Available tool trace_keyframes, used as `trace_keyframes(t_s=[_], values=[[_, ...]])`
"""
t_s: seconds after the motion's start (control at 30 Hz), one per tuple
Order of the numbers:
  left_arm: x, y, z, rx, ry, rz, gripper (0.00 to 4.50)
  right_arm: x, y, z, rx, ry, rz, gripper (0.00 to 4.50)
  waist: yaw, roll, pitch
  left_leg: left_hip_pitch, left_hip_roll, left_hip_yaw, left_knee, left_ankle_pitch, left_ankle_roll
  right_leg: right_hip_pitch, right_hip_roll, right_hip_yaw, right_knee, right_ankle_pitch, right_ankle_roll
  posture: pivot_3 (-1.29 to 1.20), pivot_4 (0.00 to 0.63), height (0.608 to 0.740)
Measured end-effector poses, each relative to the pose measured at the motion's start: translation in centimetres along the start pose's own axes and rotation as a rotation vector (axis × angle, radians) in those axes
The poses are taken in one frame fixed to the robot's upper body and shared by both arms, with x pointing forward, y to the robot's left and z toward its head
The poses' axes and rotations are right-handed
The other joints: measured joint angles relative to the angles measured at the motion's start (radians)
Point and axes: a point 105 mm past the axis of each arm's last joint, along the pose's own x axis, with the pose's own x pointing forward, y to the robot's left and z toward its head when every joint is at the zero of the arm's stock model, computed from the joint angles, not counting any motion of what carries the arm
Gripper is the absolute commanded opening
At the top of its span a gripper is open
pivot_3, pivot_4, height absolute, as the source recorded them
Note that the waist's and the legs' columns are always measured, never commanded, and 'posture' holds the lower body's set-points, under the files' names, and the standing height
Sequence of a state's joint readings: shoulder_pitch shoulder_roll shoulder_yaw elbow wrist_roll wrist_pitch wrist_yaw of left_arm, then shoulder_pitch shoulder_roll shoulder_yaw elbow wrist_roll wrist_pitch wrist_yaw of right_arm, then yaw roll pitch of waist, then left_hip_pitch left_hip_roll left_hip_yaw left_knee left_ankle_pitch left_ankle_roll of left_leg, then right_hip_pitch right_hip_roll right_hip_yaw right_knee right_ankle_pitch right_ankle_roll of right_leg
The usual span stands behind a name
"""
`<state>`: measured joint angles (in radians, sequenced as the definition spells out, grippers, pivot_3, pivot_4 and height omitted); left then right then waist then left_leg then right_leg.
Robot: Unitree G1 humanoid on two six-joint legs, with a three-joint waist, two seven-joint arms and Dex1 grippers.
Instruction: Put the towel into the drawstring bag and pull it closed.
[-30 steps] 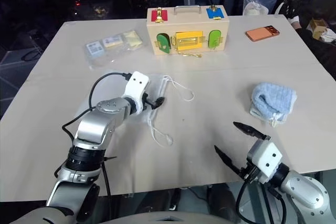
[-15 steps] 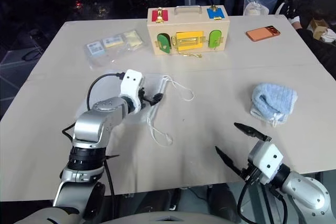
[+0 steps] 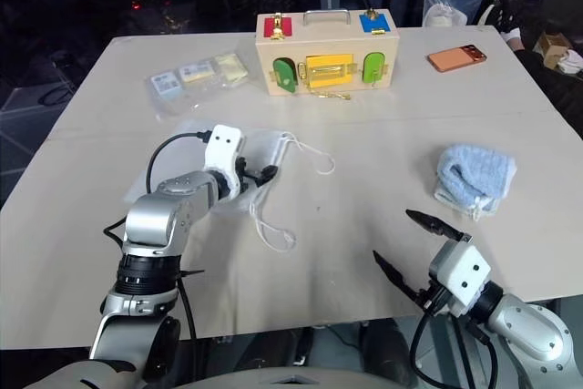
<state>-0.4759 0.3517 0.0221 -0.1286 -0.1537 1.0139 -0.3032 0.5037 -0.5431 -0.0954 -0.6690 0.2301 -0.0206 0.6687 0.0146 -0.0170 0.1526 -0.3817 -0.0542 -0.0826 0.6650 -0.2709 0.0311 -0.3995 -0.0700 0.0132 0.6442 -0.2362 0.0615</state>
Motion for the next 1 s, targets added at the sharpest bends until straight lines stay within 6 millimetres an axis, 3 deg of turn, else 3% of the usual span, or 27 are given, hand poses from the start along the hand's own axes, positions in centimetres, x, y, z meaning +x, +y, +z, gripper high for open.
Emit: trace_keyframes(t_s=[0.2, 0.27, 0.37, 0.47, 0.53, 0.67, 0.77, 0.87, 1.0], values=[[0.7, 0.0, 0.0, 0.054, -0.006, 0.004, 2.09, 0.1, 0.0, 0.3, -0.005, -0.005, 0.001, 4.50, -0.001, 0.001, -0.001, 0.002, 0.000, 0.000, 0.000, 0.000, 0.000, 0.002, 0.000, 0.000, 0.000, 0.000, 0.000, 0.00, 0.150, 0.740], [0.9, -0.1, 0.0, 0.047, -0.020, -0.018, 1.12, 0.1, 0.0, 0.3, -0.004, -0.003, 0.000, 4.50, -0.001, 0.001, -0.001, 0.002, 0.001, 0.000, 0.000, 0.000, 0.000, 0.002, 0.000, 0.000, 0.000, 0.000, 0.000, 0.00, 0.150, 0.740], [1.1, 0.4, 0.2, -0.061, -0.033, -0.115, 0.04, 0.1, -0.1, 0.3, -0.006, -0.002, -0.004, 4.50, 0.000, 0.001, -0.001, 0.002, 0.001, 0.000, 0.000, 0.000, 0.000, 0.002, 0.000, -0.002, 0.000, 0.000, 0.000, 0.00, 0.150, 0.740], [0.6, 1.7, 1.0, -0.219, -0.010, -0.259, 0.04, 0.4, -0.3, 0.5, -0.011, -0.009, -0.019, 4.50, -0.002, 0.000, -0.001, 0.001, 0.000, -0.001, 0.001, 0.000, 0.000, 0.002, 0.004, -0.005, 0.000, 0.000, 0.000, 0.00, 0.150, 0.740], [-0.6, 3.2, 2.9, -0.301, -0.007, -0.360, 0.04, 0.7, -0.5, 0.5, 0.002, -0.012, -0.036, 4.50, -0.003, -0.001, 0.000, 0.001, 0.000, -0.001, 0.001, 0.000, 0.000, 0.001, 0.005, -0.005, 0.000, 0.000, 0.000, 0.00, 0.150, 0.740], [-2.9, 4.2, 5.5, -0.291, -0.009, -0.493, 0.04, 1.1, -1.1, -0.3, 0.014, 0.058, -0.080, 4.50, -0.006, 0.000, 0.000, 0.001, -0.001, -0.001, 0.000, 0.000, 0.000, 0.001, 0.004, -0.004, -0.001, 0.000, 0.000, 0.00, 0.150, 0.740], [-2.8, 3.4, 5.0, -0.280, 0.048, -0.566, 0.04, 1.6, -1.1, -0.2, 0.047, 0.066, -0.054, 4.50, -0.001, 0.000, 0.000, 0.000, -0.001, -0.001, 0.000, 0.000, 0.000, 0.002, 0.004, -0.004, -0.001, 0.000, 0.000, 0.00, 0.150, 0.740], [-2.5, 1.8, 3.6, -0.259, 0.118, -0.646, 0.04, 2.0, -1.0, 0.7, 0.089, 0.026, -0.032, 4.50, -0.003, 0.000, 0.000, 0.000, -0.001, -0.001, 0.000, 0.000, 0.000, 0.002, 0.004, -0.003, -0.001, 0.000, 0.000, 0.00, 0.150, 0.740], [-2.1, 0.1, 1.5, -0.174, 0.180, -0.721, 0.04, 1.8, -0.7, 0.4, 0.104, 0.044, -0.011, 4.50, -0.003, 0.000, 0.000, 0.000, -0.001, -0.001, 0.000, 0.000, 0.000, 0.001, 0.003, -0.002, -0.001, 0.000, 0.000, 0.00, 0.150, 0.740]])
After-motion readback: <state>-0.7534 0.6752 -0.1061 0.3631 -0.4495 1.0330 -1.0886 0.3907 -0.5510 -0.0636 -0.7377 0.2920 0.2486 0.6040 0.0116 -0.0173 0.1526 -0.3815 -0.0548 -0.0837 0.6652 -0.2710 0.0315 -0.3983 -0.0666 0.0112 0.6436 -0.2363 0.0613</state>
